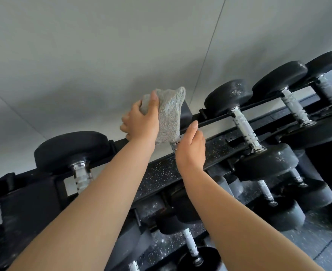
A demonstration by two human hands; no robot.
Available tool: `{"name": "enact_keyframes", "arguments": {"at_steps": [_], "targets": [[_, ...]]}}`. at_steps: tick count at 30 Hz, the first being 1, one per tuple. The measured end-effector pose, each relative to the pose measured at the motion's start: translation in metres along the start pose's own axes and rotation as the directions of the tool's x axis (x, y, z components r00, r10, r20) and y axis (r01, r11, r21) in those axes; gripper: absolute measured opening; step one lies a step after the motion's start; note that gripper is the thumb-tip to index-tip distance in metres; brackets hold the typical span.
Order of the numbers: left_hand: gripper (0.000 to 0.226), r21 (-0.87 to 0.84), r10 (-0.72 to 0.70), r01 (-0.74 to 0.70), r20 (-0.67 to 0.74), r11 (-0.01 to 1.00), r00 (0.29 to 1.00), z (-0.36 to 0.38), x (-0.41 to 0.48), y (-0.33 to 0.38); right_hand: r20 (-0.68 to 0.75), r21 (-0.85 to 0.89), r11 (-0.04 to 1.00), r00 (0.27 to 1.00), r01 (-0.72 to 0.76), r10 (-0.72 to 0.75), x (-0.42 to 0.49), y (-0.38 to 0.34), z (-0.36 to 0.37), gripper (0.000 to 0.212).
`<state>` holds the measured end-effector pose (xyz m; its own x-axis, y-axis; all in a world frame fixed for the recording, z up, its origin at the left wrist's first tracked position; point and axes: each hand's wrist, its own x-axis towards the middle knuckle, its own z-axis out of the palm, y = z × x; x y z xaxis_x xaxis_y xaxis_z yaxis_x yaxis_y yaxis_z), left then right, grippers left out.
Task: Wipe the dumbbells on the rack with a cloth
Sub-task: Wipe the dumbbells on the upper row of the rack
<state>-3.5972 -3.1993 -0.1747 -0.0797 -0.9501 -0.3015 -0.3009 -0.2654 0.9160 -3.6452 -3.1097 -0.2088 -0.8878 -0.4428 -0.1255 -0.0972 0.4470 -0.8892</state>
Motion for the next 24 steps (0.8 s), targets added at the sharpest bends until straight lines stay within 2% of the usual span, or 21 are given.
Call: {"name": "enact_keyframes", "arguments": {"at_steps": [3, 5, 8, 10, 12, 15, 20, 24], "targets": [[0.055, -0.085, -0.026, 0.017, -0.109, 0.996, 0.994, 0.001, -0.015, -0.001, -0.018, 0.262, 0.964, 0.999, 0.038, -0.034, -0.008, -0.008, -0.003, 0.049], [0.053, -0.220, -0.050, 0.017, -0.147, 0.975, 0.988, 0.000, -0.023, -0.006, 0.087, 0.297, 0.955, 0.995, 0.022, -0.050, -0.014, -0.010, -0.006, 0.055], [0.058, -0.447, -0.138, 0.088, -0.081, 0.890, 0.987, -0.007, -0.032, -0.011, 0.207, 0.294, 0.955, 0.978, -0.033, -0.030, -0.015, -0.011, -0.007, 0.058], [0.056, -0.442, -0.160, 0.120, -0.054, 0.889, 0.986, -0.013, -0.036, -0.014, 0.252, 0.285, 0.957, 0.967, -0.052, -0.022, -0.013, -0.014, -0.008, 0.059], [0.041, -0.402, -0.147, 0.131, -0.008, 0.906, 0.989, -0.020, -0.045, -0.017, 0.301, 0.272, 0.961, 0.952, -0.038, -0.048, -0.010, -0.012, -0.010, 0.063], [0.036, -0.365, -0.154, 0.160, 0.045, 0.917, 0.987, -0.025, -0.053, -0.026, 0.347, 0.259, 0.966, 0.934, -0.012, -0.082, -0.004, -0.006, -0.016, 0.055], [0.030, -0.349, -0.121, 0.133, 0.056, 0.928, 0.991, -0.018, -0.064, -0.039, 0.345, 0.251, 0.968, 0.936, -0.017, -0.073, 0.002, -0.002, -0.031, 0.038], [0.028, -0.285, -0.059, 0.092, 0.124, 0.954, 0.991, -0.001, -0.069, -0.038, 0.310, 0.177, 0.979, 0.938, 0.100, -0.152, 0.013, 0.006, -0.053, 0.031]]}}
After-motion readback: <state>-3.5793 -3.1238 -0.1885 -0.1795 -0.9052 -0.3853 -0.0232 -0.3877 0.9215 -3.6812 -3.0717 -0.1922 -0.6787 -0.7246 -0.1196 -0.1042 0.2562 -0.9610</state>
